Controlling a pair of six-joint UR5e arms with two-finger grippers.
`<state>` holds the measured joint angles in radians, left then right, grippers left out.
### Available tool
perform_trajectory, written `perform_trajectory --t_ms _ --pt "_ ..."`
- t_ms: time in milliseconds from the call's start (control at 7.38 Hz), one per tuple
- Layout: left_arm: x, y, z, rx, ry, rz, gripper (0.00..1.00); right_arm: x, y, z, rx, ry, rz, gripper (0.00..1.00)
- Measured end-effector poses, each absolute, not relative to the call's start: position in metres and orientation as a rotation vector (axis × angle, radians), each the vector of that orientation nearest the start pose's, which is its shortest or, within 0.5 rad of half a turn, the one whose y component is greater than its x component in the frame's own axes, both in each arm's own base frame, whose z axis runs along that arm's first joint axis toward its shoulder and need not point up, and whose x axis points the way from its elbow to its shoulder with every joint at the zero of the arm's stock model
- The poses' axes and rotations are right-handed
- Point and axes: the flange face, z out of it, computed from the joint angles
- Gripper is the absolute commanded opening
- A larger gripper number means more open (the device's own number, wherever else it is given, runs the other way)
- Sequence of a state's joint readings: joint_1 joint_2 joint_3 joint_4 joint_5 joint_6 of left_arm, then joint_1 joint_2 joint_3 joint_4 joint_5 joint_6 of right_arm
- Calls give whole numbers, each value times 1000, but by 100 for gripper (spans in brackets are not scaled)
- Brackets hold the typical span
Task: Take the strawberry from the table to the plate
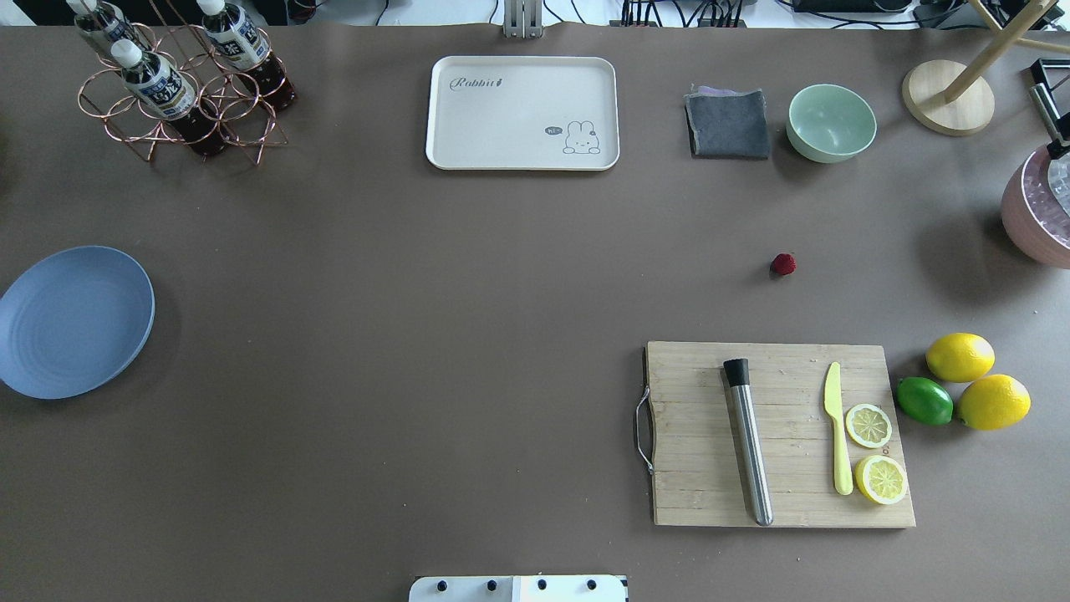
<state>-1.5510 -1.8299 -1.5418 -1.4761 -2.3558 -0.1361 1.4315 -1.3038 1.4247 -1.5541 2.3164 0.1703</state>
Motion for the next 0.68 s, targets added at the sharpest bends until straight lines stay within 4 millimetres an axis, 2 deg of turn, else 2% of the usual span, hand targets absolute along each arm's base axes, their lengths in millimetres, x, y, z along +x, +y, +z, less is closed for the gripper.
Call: perform_trajectory --t_ms 271,678 --pt "-42 -586 550 50 788 -59 98 -18 -615 580 19 -761 -19 100" --pt "-32 -550 600 101 791 -14 98 -17 -617 576 24 -764 -17 100"
